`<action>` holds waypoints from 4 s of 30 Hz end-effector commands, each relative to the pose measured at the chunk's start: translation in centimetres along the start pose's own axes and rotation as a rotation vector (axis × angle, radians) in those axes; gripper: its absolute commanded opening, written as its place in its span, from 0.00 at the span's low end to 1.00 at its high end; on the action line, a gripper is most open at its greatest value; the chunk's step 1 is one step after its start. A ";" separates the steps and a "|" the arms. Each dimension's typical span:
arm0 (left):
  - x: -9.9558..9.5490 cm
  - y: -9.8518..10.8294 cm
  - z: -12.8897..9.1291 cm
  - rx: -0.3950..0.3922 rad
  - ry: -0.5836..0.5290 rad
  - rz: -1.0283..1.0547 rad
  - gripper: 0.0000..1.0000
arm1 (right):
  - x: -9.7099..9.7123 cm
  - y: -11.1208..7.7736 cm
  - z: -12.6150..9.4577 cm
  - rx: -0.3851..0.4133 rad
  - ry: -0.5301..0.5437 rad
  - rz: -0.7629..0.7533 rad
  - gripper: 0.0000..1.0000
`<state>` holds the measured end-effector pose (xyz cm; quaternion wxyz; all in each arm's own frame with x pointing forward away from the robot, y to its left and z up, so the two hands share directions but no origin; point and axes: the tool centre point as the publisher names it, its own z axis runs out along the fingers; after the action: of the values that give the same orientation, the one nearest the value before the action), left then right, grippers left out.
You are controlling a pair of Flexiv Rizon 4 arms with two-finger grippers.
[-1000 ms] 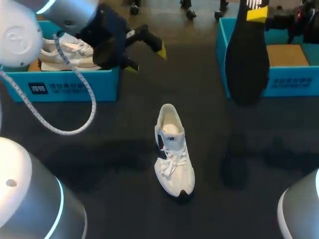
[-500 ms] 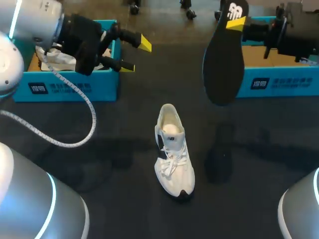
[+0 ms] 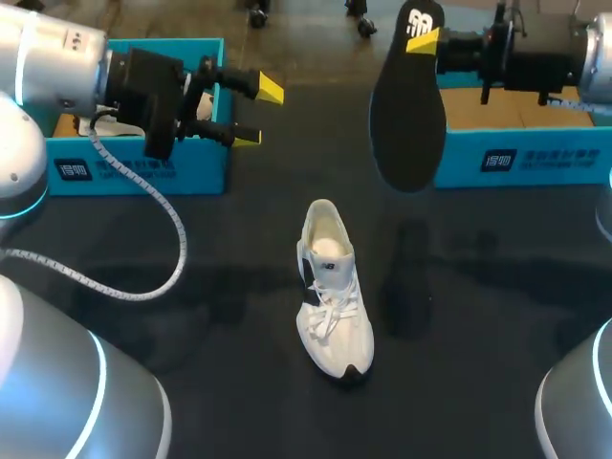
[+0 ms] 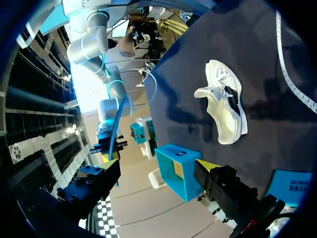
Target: Take the shoe out of the shoebox, open the shoe tongue, remove and reinsert the insole, then place the shoe into the shoebox
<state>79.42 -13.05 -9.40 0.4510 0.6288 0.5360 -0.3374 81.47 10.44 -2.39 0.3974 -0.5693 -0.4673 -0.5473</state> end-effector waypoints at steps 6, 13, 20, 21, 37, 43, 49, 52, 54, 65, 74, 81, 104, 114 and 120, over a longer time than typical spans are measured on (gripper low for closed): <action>-1.2 -0.9 0.8 -0.041 -0.135 -0.019 1.00 | -2.0 0.9 5.1 0.017 -0.031 0.097 0.00; -2.1 -1.1 1.5 -0.019 -0.184 -0.007 1.00 | -3.0 1.7 8.1 0.001 -0.023 0.168 0.00; -2.7 -0.9 3.0 -0.013 -0.237 -0.009 1.00 | -2.9 1.6 10.8 0.025 -0.031 0.197 0.00; -2.7 -0.9 3.2 -0.014 -0.243 -0.008 1.00 | -2.9 1.5 11.2 0.039 -0.028 0.204 0.00; -2.7 -0.2 4.4 -0.019 -0.325 -0.042 0.27 | -3.7 0.8 13.4 0.052 -0.004 0.231 0.00; -2.5 -0.2 4.3 -0.022 -0.334 -0.038 0.00 | -3.9 0.4 13.2 0.049 -0.003 0.234 0.00; -2.2 -0.2 3.6 -0.019 -0.342 -0.054 0.00 | -4.0 0.2 12.5 0.075 -0.005 0.175 1.00; -2.3 -0.3 3.1 -0.021 -0.362 -0.059 0.00 | -4.2 -0.1 11.5 0.085 -0.017 0.131 1.00; -2.4 -0.4 2.6 -0.023 -0.362 -0.050 0.00 | -4.6 -0.5 10.4 0.088 -0.010 0.097 1.00; -2.2 -1.1 1.4 -0.026 -0.379 -0.071 0.00 | -5.1 -1.6 5.2 0.092 -0.022 -0.002 1.00; -1.8 -1.8 1.7 -0.027 -0.373 -0.085 0.00 | -4.5 -1.5 2.7 0.143 -0.026 -0.057 1.00; -1.8 -1.8 1.7 -0.027 -0.373 -0.085 0.00 | -4.5 -1.5 2.7 0.143 -0.026 -0.057 1.00; -4.9 -3.3 0.1 0.292 -0.028 -1.897 0.00 | -4.5 -1.5 2.7 0.143 -0.026 -0.057 1.00; -5.0 -2.1 0.2 0.350 -0.140 -2.388 0.00 | -4.5 -1.5 2.7 0.143 -0.026 -0.057 1.00; -5.0 -2.1 0.2 0.350 -0.140 -2.388 0.00 | -4.5 -1.5 2.7 0.143 -0.026 -0.057 1.00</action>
<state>76.10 -14.94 -5.55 0.1802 0.1885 0.7268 -0.6354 80.81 12.82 -7.17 0.4161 -0.5321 -0.5261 -0.5167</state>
